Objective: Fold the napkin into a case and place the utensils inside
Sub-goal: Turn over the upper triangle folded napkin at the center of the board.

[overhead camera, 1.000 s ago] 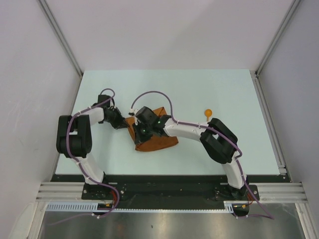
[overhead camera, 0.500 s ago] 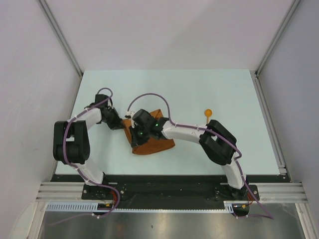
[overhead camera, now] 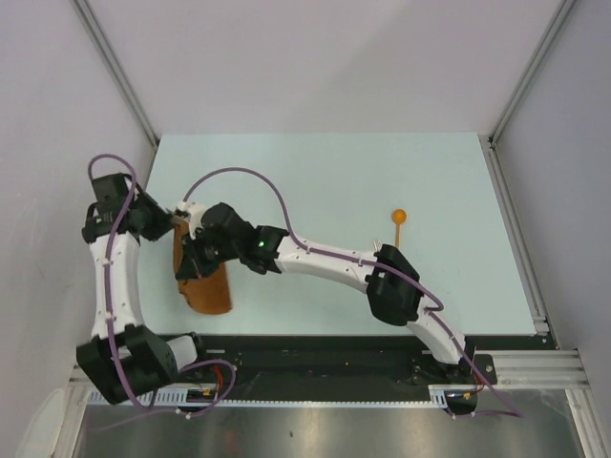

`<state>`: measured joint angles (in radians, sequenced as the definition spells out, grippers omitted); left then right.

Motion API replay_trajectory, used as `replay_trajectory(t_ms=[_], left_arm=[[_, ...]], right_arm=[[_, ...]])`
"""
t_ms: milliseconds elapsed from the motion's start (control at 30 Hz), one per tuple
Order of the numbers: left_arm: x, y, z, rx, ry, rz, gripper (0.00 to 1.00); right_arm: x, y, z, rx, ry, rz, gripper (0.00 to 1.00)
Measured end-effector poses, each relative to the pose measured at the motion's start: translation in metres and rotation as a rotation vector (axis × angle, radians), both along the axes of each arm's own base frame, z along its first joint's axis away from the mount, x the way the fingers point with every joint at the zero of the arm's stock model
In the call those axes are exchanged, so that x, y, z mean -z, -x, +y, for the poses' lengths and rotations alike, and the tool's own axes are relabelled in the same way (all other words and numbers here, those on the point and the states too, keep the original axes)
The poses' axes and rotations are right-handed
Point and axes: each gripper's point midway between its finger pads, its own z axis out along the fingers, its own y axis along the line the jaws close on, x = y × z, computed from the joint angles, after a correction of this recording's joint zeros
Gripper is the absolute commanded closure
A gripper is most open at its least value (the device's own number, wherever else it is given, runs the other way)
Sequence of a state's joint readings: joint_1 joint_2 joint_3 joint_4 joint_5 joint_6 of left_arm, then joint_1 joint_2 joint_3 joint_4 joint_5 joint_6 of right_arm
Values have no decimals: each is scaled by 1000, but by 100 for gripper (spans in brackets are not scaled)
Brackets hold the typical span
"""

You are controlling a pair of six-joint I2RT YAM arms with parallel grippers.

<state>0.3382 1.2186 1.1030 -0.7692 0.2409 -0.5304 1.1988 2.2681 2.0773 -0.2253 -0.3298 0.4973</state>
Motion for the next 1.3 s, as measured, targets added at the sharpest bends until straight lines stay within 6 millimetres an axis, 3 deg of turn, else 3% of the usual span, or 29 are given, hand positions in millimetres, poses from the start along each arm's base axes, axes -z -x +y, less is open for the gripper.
replay_trajectory(t_ms=[133, 267, 333, 400, 533, 667, 767, 1000, 1300], left_arm=[[-52, 10, 8, -33, -76, -114, 100], [-62, 4, -1, -1, -77, -131, 100], [-51, -5, -18, 54, -59, -99, 100], [-32, -21, -46, 142, -46, -54, 100], [28, -50, -113, 320, -35, 59, 100], [91, -55, -169, 448, -47, 184, 100], [122, -51, -202, 518, -51, 234, 100], [148, -53, -264, 633, -46, 242, 100], [163, -51, -297, 680, -24, 246, 100]], right_arm=[[-36, 13, 16, -29, -185, 60, 100], [-41, 7, -1, 9, -287, 148, 100], [-35, -2, -15, 33, -325, 194, 100], [-17, -16, -36, 82, -336, 246, 100], [41, -44, -85, 185, -301, 360, 100], [104, -49, -141, 276, -215, 454, 100], [123, -45, -173, 318, -173, 486, 100], [140, -49, -233, 406, -145, 503, 100], [154, -48, -264, 442, -77, 445, 100]])
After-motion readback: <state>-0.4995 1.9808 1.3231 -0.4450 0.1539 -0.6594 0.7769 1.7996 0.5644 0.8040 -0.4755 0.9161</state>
